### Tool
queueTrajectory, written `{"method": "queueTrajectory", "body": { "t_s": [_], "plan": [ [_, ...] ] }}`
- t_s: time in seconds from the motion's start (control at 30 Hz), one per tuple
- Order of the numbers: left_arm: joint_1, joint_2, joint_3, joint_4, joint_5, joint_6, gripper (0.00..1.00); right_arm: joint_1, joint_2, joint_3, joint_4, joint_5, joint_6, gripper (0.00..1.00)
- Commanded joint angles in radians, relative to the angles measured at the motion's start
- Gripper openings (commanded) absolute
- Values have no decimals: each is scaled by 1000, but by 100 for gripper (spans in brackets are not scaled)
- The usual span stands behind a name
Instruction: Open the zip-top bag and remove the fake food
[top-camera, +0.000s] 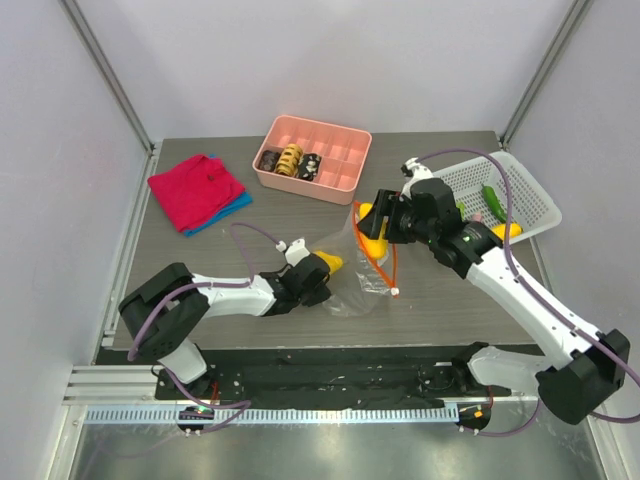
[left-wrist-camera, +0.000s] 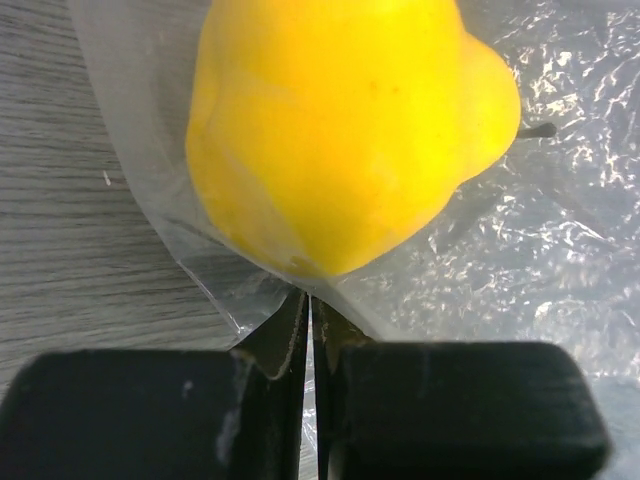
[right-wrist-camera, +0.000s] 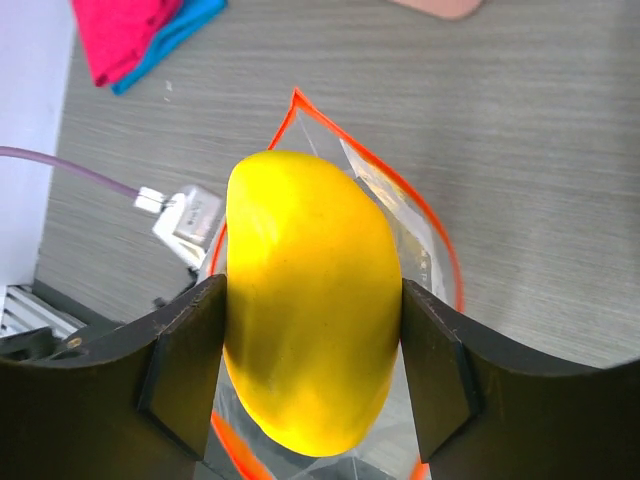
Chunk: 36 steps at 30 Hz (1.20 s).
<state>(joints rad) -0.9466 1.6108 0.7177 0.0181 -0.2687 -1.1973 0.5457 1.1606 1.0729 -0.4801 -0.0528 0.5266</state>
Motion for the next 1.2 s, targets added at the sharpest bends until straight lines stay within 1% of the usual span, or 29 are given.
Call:
{"method": "queueTrajectory", "body": {
  "t_s": [0.0,0.07,0.1,0.17,0.3,0.33,0.4,0.43,0.53,0.57,0.63,0.67,0.73,0.77,0.8,0.83,0.87,0.93,0.97,1.03,1.13,1.17],
  "plan": [
    [6,54,-24,-107,-14,19,4,5,-74,36,29,106,-5,1],
    [6,47,-24,-110,-17,21,4,3,-84,55,0,183,-40,1],
    [6,46,-26,-112,-18,21,4,-9,-84,64,-14,274,-48,1],
    [6,43,-27,-115,-20,25,4,-33,-73,81,-26,338,-75,1],
    [6,46,-27,-121,-20,27,4,-115,-12,111,-11,480,-137,1],
    [6,46,-26,-121,-20,27,4,-157,20,130,-6,531,-143,1],
    [6,49,-26,-124,-20,31,4,-217,59,142,9,547,-155,1],
    [6,47,-23,-125,-20,31,4,-280,82,154,26,547,-163,1],
    [6,47,-20,-141,-29,41,4,-367,175,188,34,571,-152,1],
    [6,47,-15,-145,-32,44,4,-418,227,196,32,585,-148,1],
    [6,44,-12,-165,-38,54,4,-461,272,211,46,597,-145,3],
    [8,41,-12,-170,-40,54,4,-499,301,217,44,607,-148,9],
    [17,34,-18,-173,-40,59,4,-533,359,229,54,610,-168,19],
    [25,28,-23,-168,-29,58,4,-533,378,231,64,607,-177,32],
    [32,24,-38,-161,-15,58,4,-579,413,242,61,597,-178,41],
    [40,23,-43,-147,-4,56,4,-586,427,269,39,588,-175,50],
    [54,18,-46,-148,8,56,4,-587,435,280,25,587,-184,63],
    [63,11,-47,-155,6,62,4,-580,433,289,-15,584,-175,74],
    [74,3,-49,-162,6,70,4,-569,424,282,-23,585,-168,85],
    [89,-5,-49,-175,6,77,4,-511,383,251,-37,578,-163,90],
    [115,-40,-43,-210,-16,102,4,-425,315,216,-57,603,-157,93],
    [117,-57,-38,-254,-36,113,5,-405,298,208,-63,625,-158,93]
  ]
}}
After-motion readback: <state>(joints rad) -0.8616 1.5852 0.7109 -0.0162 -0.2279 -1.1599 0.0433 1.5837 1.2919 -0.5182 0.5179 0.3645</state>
